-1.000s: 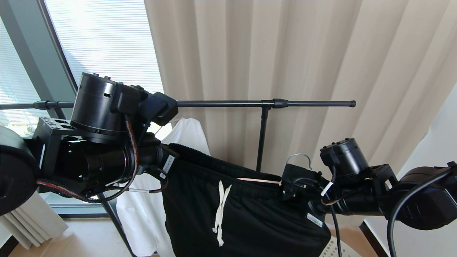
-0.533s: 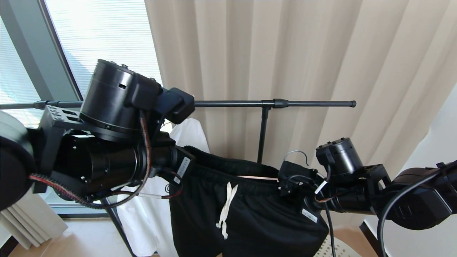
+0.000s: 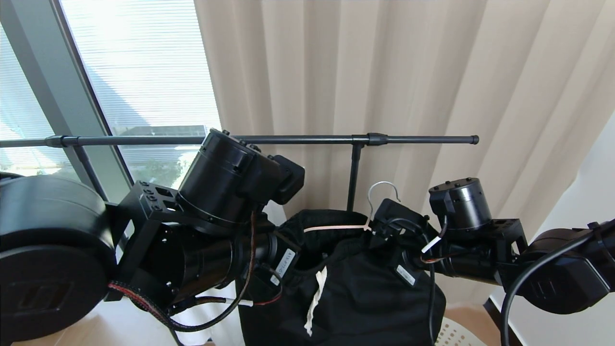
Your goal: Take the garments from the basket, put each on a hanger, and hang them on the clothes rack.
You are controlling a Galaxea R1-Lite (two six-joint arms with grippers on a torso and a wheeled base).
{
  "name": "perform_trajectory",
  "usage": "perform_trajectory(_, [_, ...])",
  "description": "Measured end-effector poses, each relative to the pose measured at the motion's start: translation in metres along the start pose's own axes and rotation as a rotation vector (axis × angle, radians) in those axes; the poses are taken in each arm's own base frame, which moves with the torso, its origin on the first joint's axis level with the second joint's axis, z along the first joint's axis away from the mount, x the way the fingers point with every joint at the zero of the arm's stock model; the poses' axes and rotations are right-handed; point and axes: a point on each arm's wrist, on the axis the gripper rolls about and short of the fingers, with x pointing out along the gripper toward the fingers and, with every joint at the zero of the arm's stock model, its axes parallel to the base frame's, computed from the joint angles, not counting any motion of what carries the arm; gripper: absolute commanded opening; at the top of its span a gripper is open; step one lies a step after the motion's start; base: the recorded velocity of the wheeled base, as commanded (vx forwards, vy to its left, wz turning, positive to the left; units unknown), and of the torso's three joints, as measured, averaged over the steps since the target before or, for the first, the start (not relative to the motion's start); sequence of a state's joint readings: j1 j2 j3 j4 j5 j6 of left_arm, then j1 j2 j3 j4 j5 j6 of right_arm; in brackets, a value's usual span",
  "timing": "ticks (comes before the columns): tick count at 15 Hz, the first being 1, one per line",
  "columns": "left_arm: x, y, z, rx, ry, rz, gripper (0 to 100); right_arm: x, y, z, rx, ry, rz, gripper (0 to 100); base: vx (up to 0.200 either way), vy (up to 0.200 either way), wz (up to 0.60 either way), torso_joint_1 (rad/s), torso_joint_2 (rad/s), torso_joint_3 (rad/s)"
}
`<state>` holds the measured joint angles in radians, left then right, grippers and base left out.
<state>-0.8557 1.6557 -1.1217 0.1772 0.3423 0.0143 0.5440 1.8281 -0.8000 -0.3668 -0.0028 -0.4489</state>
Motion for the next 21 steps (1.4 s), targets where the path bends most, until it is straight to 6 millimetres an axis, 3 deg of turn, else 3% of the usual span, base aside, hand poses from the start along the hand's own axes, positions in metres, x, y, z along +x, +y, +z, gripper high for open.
perform_trajectory(12, [0.007,-0.031,-0.002,-0.129,0.030,-0.120,0,-0.001,0.008,0.007,0.029,-0.061,-0.014,0,0.000,0.000,0.00,0.000,0.00,0.000])
perform_trajectory(21, [0.006,-0.030,0.009,-0.231,0.012,-0.164,0,-0.002,0.010,0.011,0.049,-0.092,-0.047,0,0.000,0.000,0.00,0.000,0.00,0.000])
